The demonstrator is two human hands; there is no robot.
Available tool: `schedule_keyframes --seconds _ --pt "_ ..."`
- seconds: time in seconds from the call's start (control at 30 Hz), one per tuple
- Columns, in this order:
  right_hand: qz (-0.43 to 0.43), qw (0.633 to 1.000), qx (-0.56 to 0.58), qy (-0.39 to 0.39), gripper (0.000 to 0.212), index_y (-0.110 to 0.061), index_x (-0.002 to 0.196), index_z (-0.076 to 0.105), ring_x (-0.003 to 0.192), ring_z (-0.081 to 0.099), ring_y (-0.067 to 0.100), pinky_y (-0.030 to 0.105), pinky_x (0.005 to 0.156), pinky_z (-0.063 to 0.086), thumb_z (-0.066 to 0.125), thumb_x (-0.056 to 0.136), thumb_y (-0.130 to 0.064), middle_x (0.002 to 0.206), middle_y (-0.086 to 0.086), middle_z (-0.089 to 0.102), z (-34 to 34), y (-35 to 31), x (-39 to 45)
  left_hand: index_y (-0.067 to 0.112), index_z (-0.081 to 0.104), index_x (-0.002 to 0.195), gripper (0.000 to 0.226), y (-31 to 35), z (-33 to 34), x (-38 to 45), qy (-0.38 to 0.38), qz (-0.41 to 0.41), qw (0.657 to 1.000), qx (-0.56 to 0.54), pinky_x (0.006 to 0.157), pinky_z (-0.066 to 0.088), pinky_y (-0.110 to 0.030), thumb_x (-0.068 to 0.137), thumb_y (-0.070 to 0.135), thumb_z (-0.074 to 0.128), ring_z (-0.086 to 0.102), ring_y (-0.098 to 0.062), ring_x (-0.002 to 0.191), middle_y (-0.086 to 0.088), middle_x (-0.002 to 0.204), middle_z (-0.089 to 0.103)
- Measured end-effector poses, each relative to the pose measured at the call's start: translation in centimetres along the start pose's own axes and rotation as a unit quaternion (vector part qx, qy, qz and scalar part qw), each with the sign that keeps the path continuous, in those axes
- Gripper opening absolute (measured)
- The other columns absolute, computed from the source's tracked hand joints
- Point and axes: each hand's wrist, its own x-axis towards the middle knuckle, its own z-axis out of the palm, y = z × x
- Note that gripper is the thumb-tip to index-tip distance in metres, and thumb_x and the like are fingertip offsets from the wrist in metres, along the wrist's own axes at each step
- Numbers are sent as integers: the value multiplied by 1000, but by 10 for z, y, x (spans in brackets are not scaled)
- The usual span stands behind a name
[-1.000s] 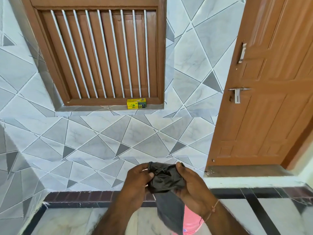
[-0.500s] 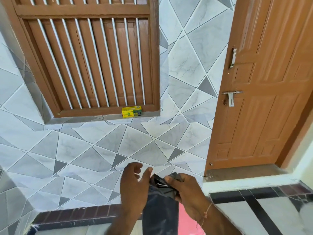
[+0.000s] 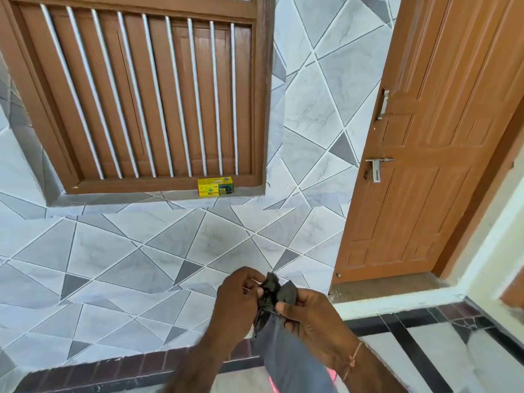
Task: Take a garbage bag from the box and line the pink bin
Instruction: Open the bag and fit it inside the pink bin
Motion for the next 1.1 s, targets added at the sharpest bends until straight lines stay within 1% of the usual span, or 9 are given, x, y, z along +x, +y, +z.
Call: schedule_keyframes --seconds 0.07,0.27,0.37,0.43,0.5,0.57,0.63,0.77,1.1 --pt "-6 1000 -10 27 11 -4 74 74 54 45 17 25 51 37 69 80 4 63 11 57 -7 -5 5 20 61 77 30 6 6 6 63 -22 997 -45 60 51 -15 83 -9 55 63 -13 73 3 77 65" --pt "7 985 -123 125 16 -6 76 72 51 47 14 26 46 35 66 87 -16 56 4 54 -45 -14 14 7 66 67 39 27 22 24 230 -111 930 -265 72 58 -41 77 -22 42 62 -29 71 -10 76 66" --pt "-87 870 -456 166 20 -17 70 64 63 55 13 27 60 42 69 81 -33 69 -3 57 -60 -11 20 10 73 79 43 34 28 31 220 -126 913 -320 74 56 -36 80 -21 44 66 -29 75 -11 85 71" --pt "-244 811 -485 216 19 -23 89 66 85 58 10 23 78 46 70 79 -38 88 -10 60 -62 -23 22 13 74 88 46 41 35 31 186 -106 935 -282 72 57 -34 79 -21 45 67 -26 72 -6 83 73" --pt "-293 839 -425 170 30 -23 94 68 90 57 4 21 81 46 70 75 -46 94 -11 63 -56 -47 22 16 74 95 50 49 42 28 137 -77 959 -236 68 58 -31 78 -21 45 67 -20 70 -3 82 73" --pt "-222 894 -384 66 35 -17 87 70 78 60 4 28 74 51 73 70 -48 85 -1 67 -46 -63 26 17 73 99 52 59 47 23 85 -50 973 -210 63 57 -24 78 -21 47 67 -11 67 -1 83 74" --pt "-205 878 -432 20 31 -11 82 68 67 60 11 37 69 53 69 71 -39 76 7 67 -40 -64 29 18 72 107 52 62 51 22 44 -25 981 -189 66 58 -24 78 -20 50 70 -13 76 -4 92 74" --pt "-189 889 -415 41 21 -7 63 64 50 45 5 21 54 40 68 81 -18 57 -1 56 -41 -49 35 27 69 106 54 58 49 23 33 0 989 -145 81 58 -36 76 -16 58 70 -22 87 -6 102 73" --pt "-87 980 -170 49 28 -3 65 63 48 57 14 20 47 45 81 74 -23 59 11 62 -18 -49 30 21 58 98 40 47 14 23 69 0 989 -133 61 55 -20 72 -6 73 68 -6 68 4 94 69"
